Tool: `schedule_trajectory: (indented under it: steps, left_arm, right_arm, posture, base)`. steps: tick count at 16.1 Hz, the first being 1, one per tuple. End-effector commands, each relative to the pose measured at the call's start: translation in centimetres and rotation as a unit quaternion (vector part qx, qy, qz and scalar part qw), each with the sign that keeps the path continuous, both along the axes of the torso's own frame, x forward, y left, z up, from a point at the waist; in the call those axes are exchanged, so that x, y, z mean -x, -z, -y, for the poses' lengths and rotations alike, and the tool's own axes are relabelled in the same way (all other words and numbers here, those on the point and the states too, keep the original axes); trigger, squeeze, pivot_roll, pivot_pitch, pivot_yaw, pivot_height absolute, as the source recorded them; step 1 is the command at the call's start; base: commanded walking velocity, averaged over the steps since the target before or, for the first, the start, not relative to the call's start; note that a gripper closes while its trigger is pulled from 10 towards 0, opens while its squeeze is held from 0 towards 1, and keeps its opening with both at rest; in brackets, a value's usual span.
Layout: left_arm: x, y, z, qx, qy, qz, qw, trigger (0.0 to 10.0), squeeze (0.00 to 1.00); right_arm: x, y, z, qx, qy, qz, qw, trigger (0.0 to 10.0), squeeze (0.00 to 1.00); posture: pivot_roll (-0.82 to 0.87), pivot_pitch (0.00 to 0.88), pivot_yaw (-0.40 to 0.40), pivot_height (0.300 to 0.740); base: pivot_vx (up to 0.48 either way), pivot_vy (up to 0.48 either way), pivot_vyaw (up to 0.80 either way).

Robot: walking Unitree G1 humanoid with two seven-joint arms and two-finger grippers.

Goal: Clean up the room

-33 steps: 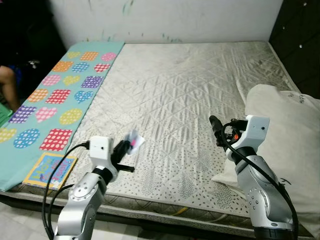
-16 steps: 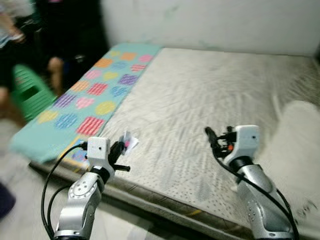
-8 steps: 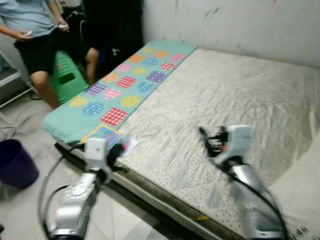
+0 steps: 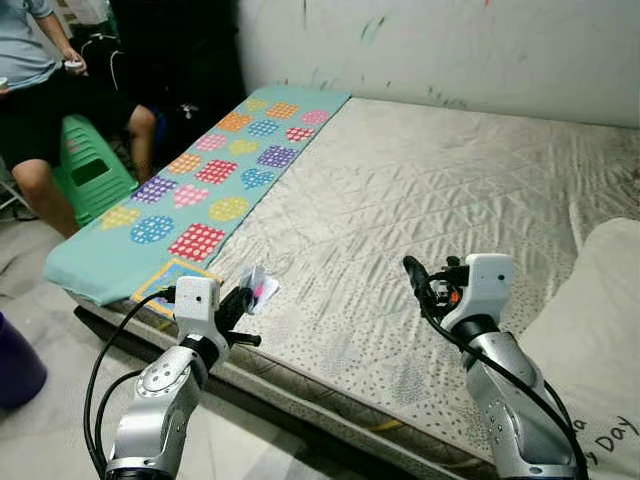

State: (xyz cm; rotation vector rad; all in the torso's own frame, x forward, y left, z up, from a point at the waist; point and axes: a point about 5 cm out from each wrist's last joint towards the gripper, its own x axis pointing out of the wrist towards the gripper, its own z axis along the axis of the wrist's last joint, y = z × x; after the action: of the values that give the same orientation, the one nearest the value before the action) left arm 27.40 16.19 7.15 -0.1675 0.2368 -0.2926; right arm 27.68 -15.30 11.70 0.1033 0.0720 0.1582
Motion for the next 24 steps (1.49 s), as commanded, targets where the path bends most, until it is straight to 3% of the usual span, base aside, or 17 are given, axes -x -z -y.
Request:
schedule_trajectory:
  steps: [1,6,15,19,24]
  left_arm:
    - [-0.07,-0.1,-0.64,-0.003,-0.007,-0.002,1.0,10.0,0.0]
    - [-0.04,-0.06,-0.61,0.0,-0.005,-0.004,1.0,10.0,0.0]
    - [-0.02,0.08,-0.73,0.013,-0.013,-0.01,1.0,10.0,0.0]
    - [0.09,-0.1,-0.99,0.054,-0.018,-0.004,0.998,10.0,0.0]
    - [0.21,-0.25,-0.85,0.062,-0.01,0.0,0.998,10.0,0.0]
  right_arm:
    - [-0.15,-0.18,-0.36,-0.005,-0.004,0.001,1.0,10.0,0.0]
    - [-0.03,-0.16,-0.44,-0.007,-0.006,0.003,1.0,10.0,0.0]
    - [0.02,-0.14,-0.49,-0.001,-0.014,0.005,1.0,10.0,0.0]
    - [0.03,-0.16,-0.64,0.009,-0.025,0.008,1.0,10.0,0.0]
    - [0.08,-0.09,-0.6,0.012,-0.026,0.007,1.0,10.0,0.0]
  posture:
    - [-0.23,0.0,0.078,0.74]
    - [-0.23,0.0,0.08,0.74]
    - [-0.23,0.0,0.077,0.74]
    - [-0.23,0.0,0.074,0.74]
    - [-0.23,0.0,0.072,0.74]
  base:
    - [0.0,0.247,-0.8]
    - [0.0,0.363,-0.77]
    - [0.0,0.48,0.0]
    - [0.0,0.0,0.0]
    - [0.38,0.0,0.0]
